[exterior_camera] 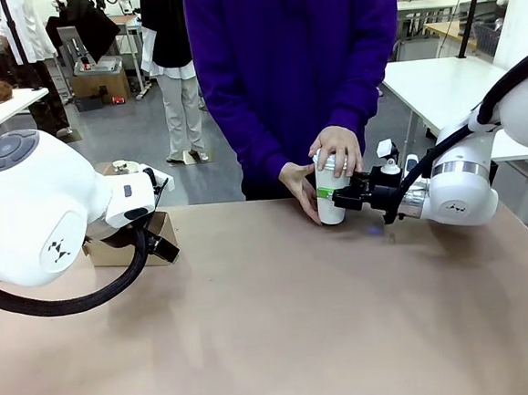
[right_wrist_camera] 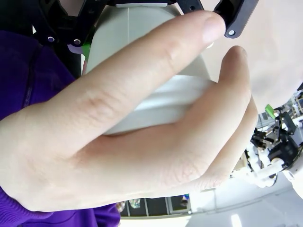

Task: Pour a drink into a cup and package it in a carrier.
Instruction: When a person places the Paper Cup Lid on the 600 ml Paper Cup , lift the 600 ml Paper Cup.

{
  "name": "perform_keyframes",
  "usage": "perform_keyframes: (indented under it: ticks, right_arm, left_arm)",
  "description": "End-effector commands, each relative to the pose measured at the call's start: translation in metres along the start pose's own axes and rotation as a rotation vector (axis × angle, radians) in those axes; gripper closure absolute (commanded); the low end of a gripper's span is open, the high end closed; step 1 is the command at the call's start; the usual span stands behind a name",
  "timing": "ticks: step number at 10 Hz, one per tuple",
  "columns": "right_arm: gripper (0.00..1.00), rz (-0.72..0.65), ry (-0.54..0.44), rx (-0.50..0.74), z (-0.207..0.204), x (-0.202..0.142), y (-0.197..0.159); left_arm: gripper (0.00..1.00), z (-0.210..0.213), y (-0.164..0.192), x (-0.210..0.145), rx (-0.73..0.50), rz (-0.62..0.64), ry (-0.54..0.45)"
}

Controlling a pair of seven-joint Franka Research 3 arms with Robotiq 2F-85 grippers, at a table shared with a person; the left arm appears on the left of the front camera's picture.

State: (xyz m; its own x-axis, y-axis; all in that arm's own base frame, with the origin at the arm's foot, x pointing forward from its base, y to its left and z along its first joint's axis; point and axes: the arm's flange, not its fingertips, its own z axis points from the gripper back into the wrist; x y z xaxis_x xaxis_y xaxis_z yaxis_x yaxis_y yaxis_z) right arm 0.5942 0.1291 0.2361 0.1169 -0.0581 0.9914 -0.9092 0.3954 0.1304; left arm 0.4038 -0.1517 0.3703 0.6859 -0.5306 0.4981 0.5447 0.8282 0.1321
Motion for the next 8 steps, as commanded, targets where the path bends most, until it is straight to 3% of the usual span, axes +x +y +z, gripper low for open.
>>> perform_keyframes:
  ticks: [1, 8]
  right_arm:
    - [0.20, 0.022, -0.018, -0.003, -0.0027, 0.0066, 0.0034]
    - [0.20, 0.022, -0.018, -0.003, -0.0027, 0.0066, 0.0034]
  left_arm:
    - [0.00, 0.0003, 0.0001, -0.0001, -0.001, 0.001, -0.001]
    - [0.00, 0.0003, 0.0001, -0.0001, -0.001, 0.001, -0.001]
